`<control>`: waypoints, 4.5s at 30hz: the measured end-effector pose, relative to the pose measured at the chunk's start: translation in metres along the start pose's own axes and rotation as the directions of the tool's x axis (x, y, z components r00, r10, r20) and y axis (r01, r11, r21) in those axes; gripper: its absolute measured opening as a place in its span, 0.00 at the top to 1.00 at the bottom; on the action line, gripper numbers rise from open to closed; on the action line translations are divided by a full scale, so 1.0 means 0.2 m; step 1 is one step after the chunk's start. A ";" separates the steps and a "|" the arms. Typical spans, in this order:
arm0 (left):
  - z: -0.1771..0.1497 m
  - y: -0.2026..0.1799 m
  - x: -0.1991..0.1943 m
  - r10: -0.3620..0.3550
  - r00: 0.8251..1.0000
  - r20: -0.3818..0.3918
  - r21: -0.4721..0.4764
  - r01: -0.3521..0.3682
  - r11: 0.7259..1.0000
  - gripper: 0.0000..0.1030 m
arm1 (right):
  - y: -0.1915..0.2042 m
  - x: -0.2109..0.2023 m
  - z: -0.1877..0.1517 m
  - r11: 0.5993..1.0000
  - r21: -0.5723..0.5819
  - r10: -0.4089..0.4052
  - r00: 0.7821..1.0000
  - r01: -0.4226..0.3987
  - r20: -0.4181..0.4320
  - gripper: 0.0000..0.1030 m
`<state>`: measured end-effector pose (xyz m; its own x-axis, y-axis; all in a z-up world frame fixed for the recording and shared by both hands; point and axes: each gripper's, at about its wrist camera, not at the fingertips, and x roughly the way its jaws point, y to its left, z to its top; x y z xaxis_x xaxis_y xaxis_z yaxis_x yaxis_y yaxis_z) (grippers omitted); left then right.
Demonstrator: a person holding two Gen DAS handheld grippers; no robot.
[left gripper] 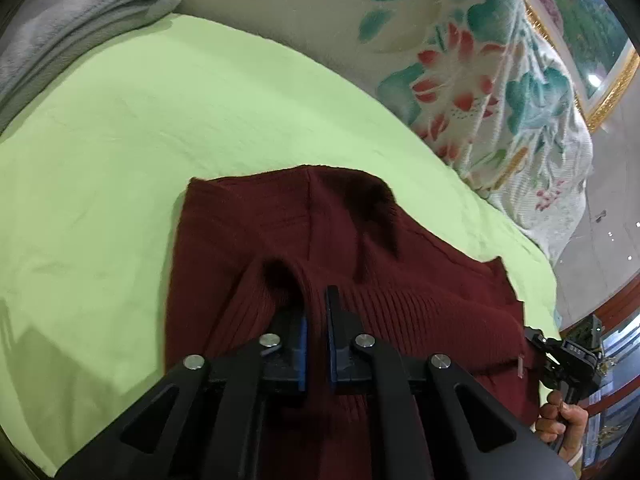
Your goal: Fold large clothes
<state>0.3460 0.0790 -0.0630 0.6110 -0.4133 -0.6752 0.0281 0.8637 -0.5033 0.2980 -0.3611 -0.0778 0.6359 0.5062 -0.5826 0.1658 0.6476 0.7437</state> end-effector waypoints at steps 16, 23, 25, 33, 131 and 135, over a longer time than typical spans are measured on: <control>-0.24 -0.34 0.08 -0.110 0.985 -0.130 0.131 0.127 0.983 0.72 | 0.38 0.11 -0.28 0.928 -0.353 -0.142 0.989 0.119 -0.040 0.65; 0.12 -0.12 0.10 0.056 0.998 -0.016 0.061 -0.055 0.997 0.71 | 0.22 0.09 -0.04 0.951 -0.207 -0.219 0.973 0.230 0.075 0.65; 0.14 -0.05 0.04 0.058 0.998 0.002 0.025 -0.058 0.998 0.71 | 0.20 0.03 -0.05 0.955 -0.175 -0.224 0.969 0.240 0.106 0.65; -0.17 0.07 -0.26 0.006 1.000 0.004 -0.029 -0.006 1.000 0.70 | 0.16 -0.20 -0.20 0.966 -0.054 -0.237 0.948 0.253 0.213 0.65; -0.80 -1.41 0.15 -0.299 0.930 -0.212 0.432 0.364 0.825 0.92 | 0.29 -0.11 0.09 0.968 -0.249 -0.024 0.999 0.016 -0.029 0.84; -0.89 -1.43 0.29 -0.239 0.935 -0.263 0.464 0.340 0.818 0.92 | 0.06 -0.05 0.06 0.981 -0.183 -0.082 0.995 0.071 -0.056 0.84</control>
<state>0.2324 -0.2437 -0.0541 0.3559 -0.6686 -0.6530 0.5979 0.6999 -0.3907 0.3031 -0.3648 -0.0597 0.5772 0.4823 -0.6590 0.0693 0.7752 0.6280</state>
